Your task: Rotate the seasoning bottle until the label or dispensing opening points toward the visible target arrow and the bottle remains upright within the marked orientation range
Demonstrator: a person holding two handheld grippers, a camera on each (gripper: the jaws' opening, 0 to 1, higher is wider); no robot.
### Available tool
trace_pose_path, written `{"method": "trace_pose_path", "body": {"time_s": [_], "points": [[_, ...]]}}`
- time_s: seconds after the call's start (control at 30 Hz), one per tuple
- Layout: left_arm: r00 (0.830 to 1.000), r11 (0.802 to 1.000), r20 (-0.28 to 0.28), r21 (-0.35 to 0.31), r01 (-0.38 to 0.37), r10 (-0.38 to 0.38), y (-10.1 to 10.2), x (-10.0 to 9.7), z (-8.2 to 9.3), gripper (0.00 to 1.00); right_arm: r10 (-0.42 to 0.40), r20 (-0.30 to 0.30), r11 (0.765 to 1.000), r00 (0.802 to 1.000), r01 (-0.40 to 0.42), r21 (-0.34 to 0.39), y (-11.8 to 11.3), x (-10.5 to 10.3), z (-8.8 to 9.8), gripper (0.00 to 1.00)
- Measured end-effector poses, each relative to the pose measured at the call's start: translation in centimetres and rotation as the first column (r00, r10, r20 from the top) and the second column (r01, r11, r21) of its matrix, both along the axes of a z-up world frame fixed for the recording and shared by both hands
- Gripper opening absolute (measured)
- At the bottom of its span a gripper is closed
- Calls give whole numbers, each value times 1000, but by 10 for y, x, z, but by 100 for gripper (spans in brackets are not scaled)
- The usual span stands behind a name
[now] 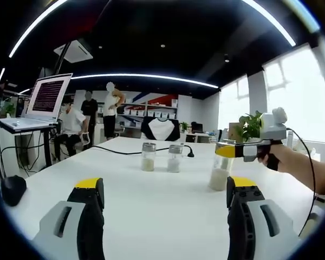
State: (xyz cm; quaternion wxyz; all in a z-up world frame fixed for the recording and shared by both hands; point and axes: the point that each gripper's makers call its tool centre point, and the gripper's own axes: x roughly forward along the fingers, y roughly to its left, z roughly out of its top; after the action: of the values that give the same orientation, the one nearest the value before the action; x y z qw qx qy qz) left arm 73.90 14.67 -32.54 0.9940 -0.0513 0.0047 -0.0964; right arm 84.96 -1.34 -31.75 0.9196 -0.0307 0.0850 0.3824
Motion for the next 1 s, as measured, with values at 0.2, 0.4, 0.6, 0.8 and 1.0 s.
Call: {"method": "trace_pose_path", "body": {"time_s": [0.2, 0.4, 0.6, 0.8, 1.0], "points": [[1000, 1000, 8, 1, 0, 0, 0, -1, 3, 99, 10, -9, 1000, 1000, -10, -4, -4, -10, -2, 39], [1000, 1000, 5, 16, 5, -5, 0, -1, 3, 99, 31, -2, 1000, 1000, -31, -6, -5, -16, -2, 39], [1000, 1000, 11, 8, 1, -1, 0, -2, 4, 99, 43, -16, 999, 999, -43, -6, -6, -18, -2, 39], [1000, 1000, 12, 7, 1, -1, 0, -2, 4, 99, 44, -14, 999, 999, -44, -1, -6, -17, -1, 39], [1000, 1000, 9, 7, 4, -4, -1, -2, 3, 99, 46, -9, 999, 999, -46, 11, -6, -15, -1, 39]]}}
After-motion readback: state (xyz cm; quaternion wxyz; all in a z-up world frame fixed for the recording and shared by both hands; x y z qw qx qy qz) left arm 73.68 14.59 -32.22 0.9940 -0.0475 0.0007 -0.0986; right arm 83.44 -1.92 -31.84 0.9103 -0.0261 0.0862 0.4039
